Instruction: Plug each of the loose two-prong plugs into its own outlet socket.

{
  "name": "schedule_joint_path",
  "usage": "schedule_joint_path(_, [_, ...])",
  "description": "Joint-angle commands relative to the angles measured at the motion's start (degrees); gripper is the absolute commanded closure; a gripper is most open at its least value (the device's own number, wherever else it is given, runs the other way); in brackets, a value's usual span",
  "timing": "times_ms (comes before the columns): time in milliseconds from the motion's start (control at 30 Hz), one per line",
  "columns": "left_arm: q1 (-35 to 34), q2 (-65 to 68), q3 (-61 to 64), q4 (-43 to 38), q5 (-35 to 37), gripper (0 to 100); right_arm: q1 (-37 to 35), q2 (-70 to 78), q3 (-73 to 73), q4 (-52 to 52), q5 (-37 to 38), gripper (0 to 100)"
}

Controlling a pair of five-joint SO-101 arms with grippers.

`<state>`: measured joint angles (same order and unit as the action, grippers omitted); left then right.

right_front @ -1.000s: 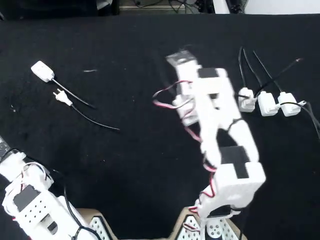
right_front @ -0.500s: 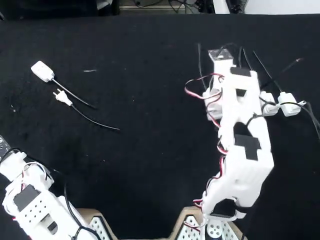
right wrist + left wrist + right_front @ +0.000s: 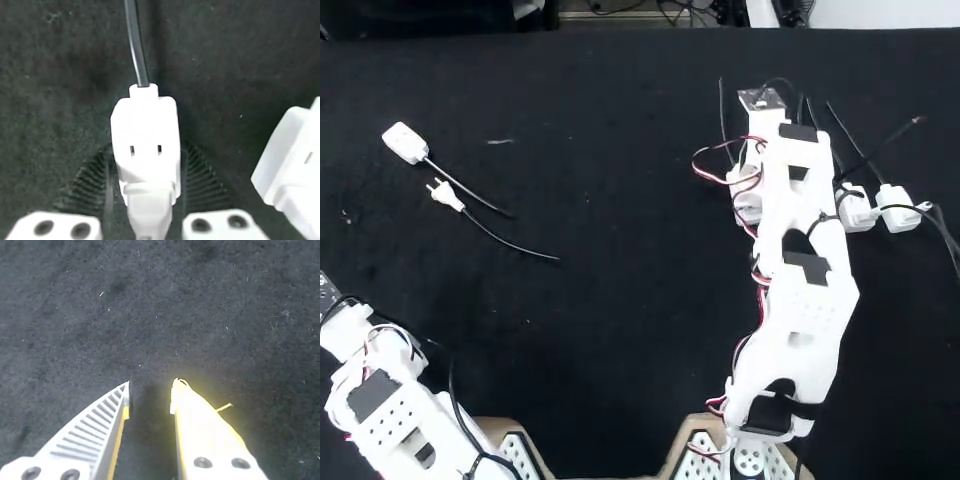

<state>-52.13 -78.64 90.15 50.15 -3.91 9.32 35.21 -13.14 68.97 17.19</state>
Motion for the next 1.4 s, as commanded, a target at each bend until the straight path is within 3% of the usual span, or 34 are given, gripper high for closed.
schedule_joint_path(0, [0.66, -0.09, -0.31, -0.79, 0.18, 86, -0.35, -0.84, -4.26, 1.14, 0.26, 78.8])
schedule_joint_path(433, [0.66, -0.09, -0.31, -0.79, 0.18, 86, -3.16, -0.92, -17.27, 6.95, -0.44, 77.3])
schedule_joint_path(800, [0.66, -0.09, -0.31, -0.79, 0.18, 86, -9.49, -0.92, -52.97, 31.03, -0.7, 77.3])
schedule_joint_path(933, [0.66, -0.09, -0.31, -0.79, 0.18, 86, -10.02, -1.71, -61.23, 32.35, -2.37, 77.6])
schedule_joint_path(1133, [0.66, -0.09, -0.31, -0.79, 0.18, 86, -12.92, -14.02, -47.16, 32.44, -5.1, 77.6])
schedule_joint_path(1367, [0.66, -0.09, -0.31, -0.79, 0.18, 86, -25.85, -44.35, -14.99, 30.15, -5.36, 77.6])
